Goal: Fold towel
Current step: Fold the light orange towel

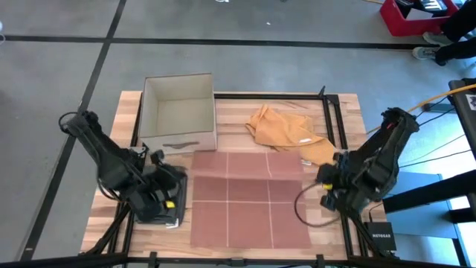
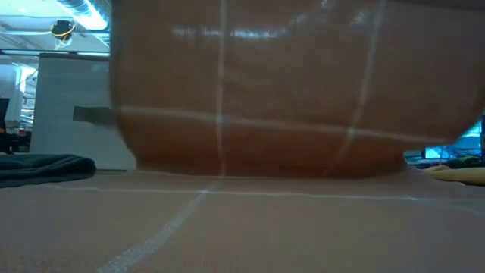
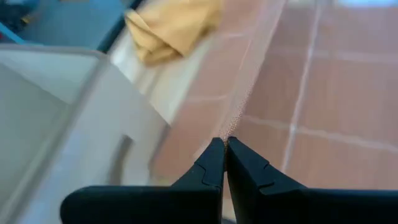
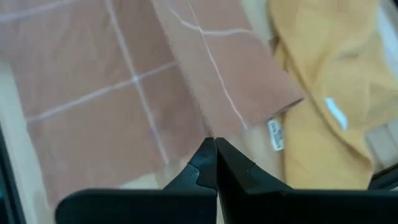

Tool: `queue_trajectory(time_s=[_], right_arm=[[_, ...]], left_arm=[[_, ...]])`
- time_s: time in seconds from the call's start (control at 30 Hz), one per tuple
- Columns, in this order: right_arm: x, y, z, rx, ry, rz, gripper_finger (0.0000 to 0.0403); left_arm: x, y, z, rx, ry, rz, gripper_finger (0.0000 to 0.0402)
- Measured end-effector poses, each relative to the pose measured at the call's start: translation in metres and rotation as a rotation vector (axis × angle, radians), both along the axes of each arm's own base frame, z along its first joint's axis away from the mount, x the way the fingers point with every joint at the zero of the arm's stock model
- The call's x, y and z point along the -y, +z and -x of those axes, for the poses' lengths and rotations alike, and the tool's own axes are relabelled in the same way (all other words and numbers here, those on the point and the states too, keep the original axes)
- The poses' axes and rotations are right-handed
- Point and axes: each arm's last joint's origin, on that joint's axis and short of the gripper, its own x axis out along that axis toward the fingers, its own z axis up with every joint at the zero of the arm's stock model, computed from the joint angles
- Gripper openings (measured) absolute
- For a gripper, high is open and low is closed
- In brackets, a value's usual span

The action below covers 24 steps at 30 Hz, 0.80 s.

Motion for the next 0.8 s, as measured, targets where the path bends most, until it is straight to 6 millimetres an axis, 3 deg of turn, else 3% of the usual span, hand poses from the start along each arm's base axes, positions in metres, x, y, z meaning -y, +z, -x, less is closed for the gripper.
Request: queue_trajectory(time_s=[0.23, 0.4, 0.8], right_arm=[[-0.039, -0.022, -0.001, -0.039, 0.061, 0.015, 0.0001], [-0.062, -0.038, -0.006, -0.084, 0.098, -0.009, 0.0001], [-0.092, -0.054, -0.017, -0.189, 0.133, -0.22, 0.0001]], left_arm=[[0.034, -0.036, -0.019, -0.134, -0.029, 0.035, 0.0001], [0.058, -0.054, -0.021, -0.171, -0.082, 0.055, 0.0001], [0.08, -0.055, -0.016, -0.142, -0.159, 0.183, 0.0001]])
